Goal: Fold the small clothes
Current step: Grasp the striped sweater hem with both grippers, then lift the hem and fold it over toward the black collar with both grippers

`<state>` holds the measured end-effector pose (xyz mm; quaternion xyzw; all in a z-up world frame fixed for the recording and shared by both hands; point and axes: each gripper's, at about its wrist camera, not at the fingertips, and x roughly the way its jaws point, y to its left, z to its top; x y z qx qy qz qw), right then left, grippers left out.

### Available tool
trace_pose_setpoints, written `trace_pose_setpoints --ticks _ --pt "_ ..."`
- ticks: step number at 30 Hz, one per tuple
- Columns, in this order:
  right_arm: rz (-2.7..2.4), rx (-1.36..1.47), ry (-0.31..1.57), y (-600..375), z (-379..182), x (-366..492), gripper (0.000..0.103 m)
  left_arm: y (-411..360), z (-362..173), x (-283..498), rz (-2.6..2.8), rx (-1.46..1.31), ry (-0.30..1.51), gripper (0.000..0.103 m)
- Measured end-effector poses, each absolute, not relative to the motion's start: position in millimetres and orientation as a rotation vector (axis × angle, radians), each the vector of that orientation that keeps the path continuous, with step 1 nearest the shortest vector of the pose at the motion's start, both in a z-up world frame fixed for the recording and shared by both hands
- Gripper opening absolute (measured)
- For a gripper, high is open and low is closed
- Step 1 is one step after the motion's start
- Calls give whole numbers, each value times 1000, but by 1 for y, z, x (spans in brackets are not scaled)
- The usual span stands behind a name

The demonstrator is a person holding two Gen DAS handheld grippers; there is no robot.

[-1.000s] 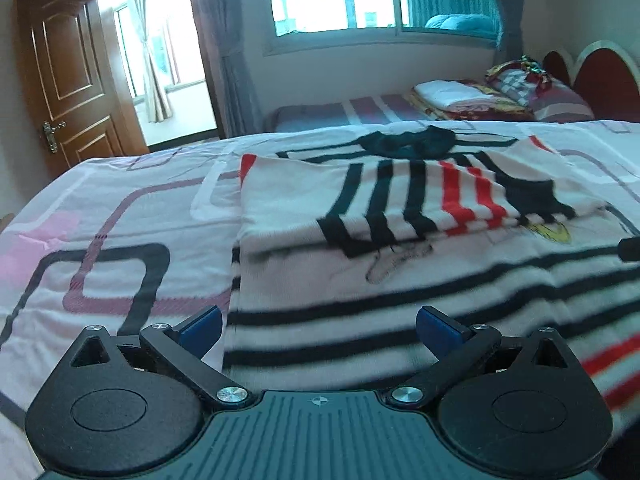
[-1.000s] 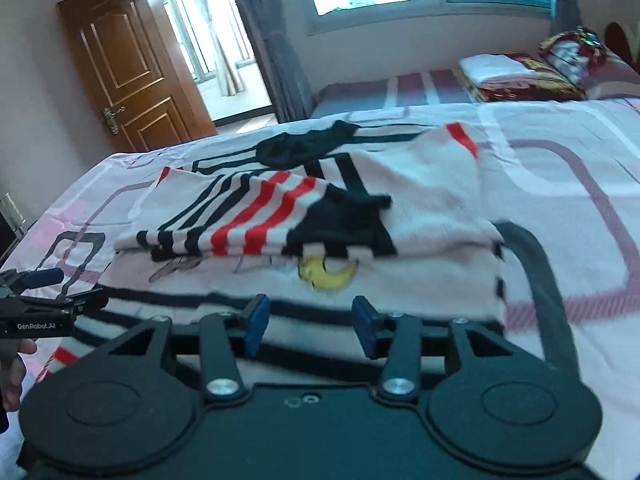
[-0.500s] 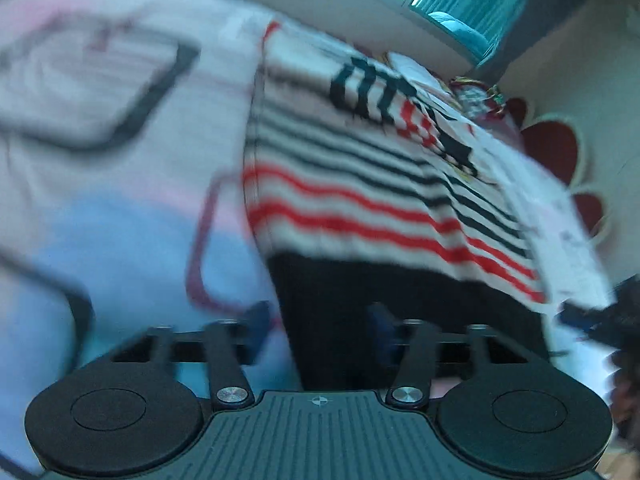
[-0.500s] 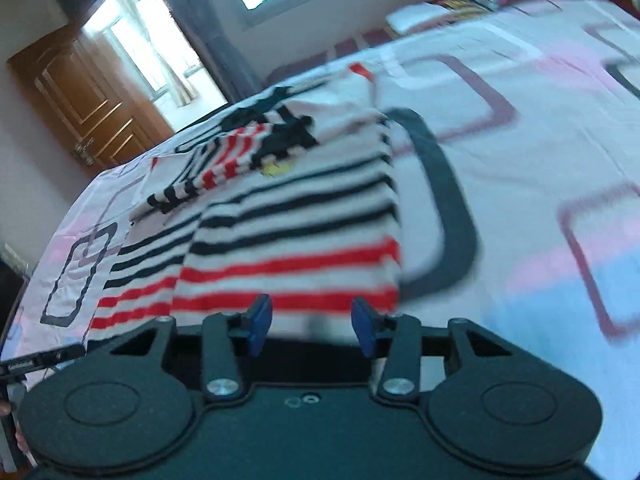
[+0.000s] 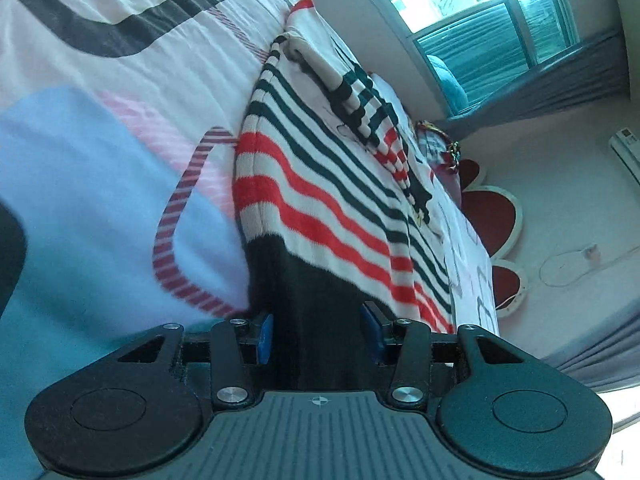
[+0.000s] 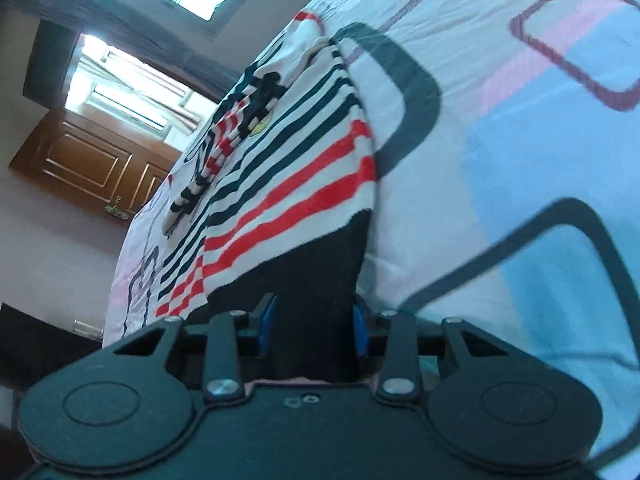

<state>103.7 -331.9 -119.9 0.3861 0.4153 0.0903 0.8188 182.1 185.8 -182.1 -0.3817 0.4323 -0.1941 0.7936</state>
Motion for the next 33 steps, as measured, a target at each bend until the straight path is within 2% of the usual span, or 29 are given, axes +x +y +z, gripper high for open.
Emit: trace_pose_setpoints --ticks 4,5,9,13,14,15,20,22,26,28,33 --pt "213 876 880 -338 -127 115 30 185 -184 195 -411 -838 920 45" --pt "214 883 887 -340 -128 119 26 185 -182 196 -412 -827 920 45" --pt "265 843 914 -339 -126 125 18 177 -174 190 -436 -722 921 45" --pt "297 807 949 -331 -127 130 15 170 -169 194 -422 -652 906 44" --pt "285 797 956 -328 -129 133 9 167 -166 196 -405 -615 911 10" --pt "274 789 955 -325 -129 135 7 164 -164 199 -369 -555 940 6" --pt "304 710 839 -319 -94 127 7 181 -132 180 -359 -585 777 6" --pt "339 704 770 -326 -79 115 7 198 -135 174 -325 -597 773 6" --pt "274 752 800 -348 -106 105 6 207 -169 175 -277 -611 848 6" --pt "237 750 858 -346 -125 108 6 207 -170 175 -270 -637 832 6" --pt "240 712 833 -336 -118 109 6 207 -159 177 -280 -605 826 6"
